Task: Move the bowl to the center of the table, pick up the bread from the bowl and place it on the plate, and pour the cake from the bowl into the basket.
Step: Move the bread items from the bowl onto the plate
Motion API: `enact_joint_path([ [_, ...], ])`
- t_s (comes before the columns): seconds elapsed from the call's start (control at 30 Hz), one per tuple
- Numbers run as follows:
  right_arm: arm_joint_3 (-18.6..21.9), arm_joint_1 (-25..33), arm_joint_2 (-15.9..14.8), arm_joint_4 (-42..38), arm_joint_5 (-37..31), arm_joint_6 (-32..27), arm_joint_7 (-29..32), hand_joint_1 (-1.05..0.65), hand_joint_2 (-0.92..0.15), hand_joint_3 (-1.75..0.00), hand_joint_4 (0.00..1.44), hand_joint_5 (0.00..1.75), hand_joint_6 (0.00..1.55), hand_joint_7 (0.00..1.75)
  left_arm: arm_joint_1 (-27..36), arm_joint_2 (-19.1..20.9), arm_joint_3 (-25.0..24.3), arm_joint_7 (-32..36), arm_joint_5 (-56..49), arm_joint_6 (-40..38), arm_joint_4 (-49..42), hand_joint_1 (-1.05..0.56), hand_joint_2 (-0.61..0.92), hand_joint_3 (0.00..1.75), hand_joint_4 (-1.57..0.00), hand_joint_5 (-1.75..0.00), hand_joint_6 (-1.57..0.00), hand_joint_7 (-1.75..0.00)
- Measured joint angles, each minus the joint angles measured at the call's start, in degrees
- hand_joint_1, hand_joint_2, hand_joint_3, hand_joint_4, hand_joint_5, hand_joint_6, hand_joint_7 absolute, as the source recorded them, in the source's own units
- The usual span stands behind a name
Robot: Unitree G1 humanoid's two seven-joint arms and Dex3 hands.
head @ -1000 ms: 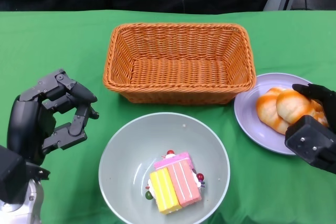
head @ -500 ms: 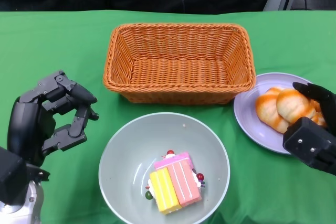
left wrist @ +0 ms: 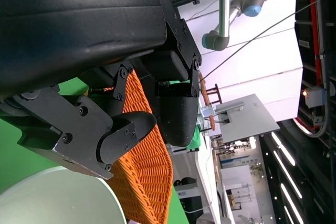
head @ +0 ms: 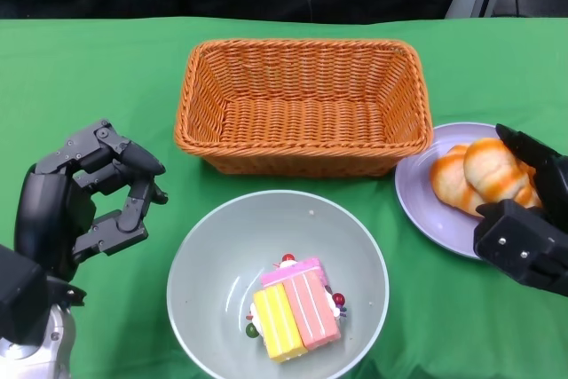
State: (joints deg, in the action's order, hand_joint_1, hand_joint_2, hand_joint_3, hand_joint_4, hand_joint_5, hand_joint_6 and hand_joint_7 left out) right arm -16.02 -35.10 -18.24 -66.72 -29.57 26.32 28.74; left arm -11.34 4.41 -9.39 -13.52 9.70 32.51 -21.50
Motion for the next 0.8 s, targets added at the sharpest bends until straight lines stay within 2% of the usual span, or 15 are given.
enact_joint_path([
  [0.6,-0.15,0.36,0.16,1.15,-0.33,-1.32,1.93,-0.63,-0.92,-0.12,0.41,0.0,0.42,0.01,-0.88,0.05,0.02,-0.02,0.0,0.26,-1.0,-0.03,0.6,1.04,-0.76,-1.55,-0.77,-1.36],
  [0.8,-0.51,1.81,0.16,5.79,-0.65,-2.25,2.47,-0.66,-0.92,-0.15,0.41,0.0,0.41,0.0,-0.9,0.06,0.02,0.0,-0.02,-0.03,-0.99,-0.01,0.61,1.05,-0.75,-1.54,-0.77,-1.34],
])
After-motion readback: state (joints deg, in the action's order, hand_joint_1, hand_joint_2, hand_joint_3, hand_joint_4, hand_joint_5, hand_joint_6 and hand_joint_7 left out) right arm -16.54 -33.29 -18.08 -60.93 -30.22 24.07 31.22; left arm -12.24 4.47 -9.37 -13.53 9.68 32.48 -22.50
